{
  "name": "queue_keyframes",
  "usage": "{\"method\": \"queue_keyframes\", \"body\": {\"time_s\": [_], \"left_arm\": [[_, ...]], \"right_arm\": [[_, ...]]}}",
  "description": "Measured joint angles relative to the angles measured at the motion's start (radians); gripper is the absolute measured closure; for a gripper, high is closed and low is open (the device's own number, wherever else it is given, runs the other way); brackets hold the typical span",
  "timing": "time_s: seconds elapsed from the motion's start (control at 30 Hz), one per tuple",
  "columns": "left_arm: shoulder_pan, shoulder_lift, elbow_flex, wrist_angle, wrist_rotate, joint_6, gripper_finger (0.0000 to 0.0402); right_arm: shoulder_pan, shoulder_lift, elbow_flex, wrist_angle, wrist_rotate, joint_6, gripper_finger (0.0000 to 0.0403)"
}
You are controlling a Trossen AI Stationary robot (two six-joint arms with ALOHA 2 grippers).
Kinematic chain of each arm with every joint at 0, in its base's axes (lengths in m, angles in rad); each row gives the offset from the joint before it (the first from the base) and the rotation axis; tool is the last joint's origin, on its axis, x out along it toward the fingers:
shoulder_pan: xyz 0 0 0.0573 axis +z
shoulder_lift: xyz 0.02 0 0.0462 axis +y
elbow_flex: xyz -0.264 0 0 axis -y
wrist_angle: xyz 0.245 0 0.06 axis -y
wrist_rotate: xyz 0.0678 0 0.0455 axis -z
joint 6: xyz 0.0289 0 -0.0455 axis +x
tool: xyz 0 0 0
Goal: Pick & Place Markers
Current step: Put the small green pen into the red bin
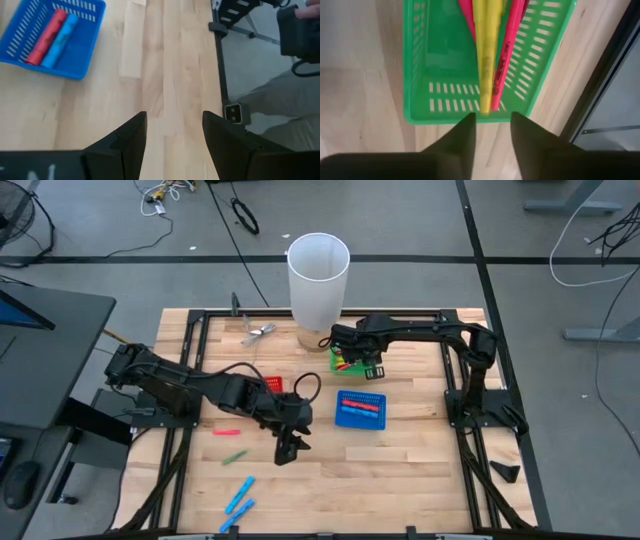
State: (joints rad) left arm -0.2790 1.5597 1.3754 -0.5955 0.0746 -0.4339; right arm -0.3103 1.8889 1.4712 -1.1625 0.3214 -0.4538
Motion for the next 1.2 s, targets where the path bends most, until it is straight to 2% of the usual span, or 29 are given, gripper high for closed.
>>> {"method": "queue_keyframes", "body": {"time_s": [0.2, 0.43, 0.53, 0.63, 0.8, 0.93, 1.2], "left_arm": [[0.001, 0.000, 0.000, -0.004, 0.007, 0.000, 0.0204], [0.001, 0.000, 0.000, -0.003, 0.007, 0.001, 0.0204], [0.001, 0.000, 0.000, -0.009, 0.007, 0.000, 0.0204], [0.001, 0.000, 0.000, -0.012, 0.004, -0.004, 0.0204], [0.001, 0.000, 0.000, -0.014, -0.029, -0.007, 0.0204], [0.001, 0.000, 0.000, -0.014, -0.070, -0.025, 0.0204], [0.001, 0.000, 0.000, -0.008, -0.136, -0.027, 0.0204]], "right_arm": [[0.000, 0.000, 0.000, 0.005, 0.000, 0.000, 0.0224], [0.003, -0.001, 0.000, -0.010, -0.014, 0.048, 0.0204], [0.014, -0.026, 0.000, -0.024, -0.103, 0.087, 0.0204], [0.027, -0.075, 0.000, -0.013, -0.236, 0.162, 0.0205], [0.054, -0.181, 0.000, 0.070, -0.393, 0.258, 0.0211], [0.088, -0.270, 0.000, 0.164, -0.427, 0.284, 0.0213], [0.158, -0.428, 0.000, 0.342, -0.427, 0.361, 0.0214]]}}
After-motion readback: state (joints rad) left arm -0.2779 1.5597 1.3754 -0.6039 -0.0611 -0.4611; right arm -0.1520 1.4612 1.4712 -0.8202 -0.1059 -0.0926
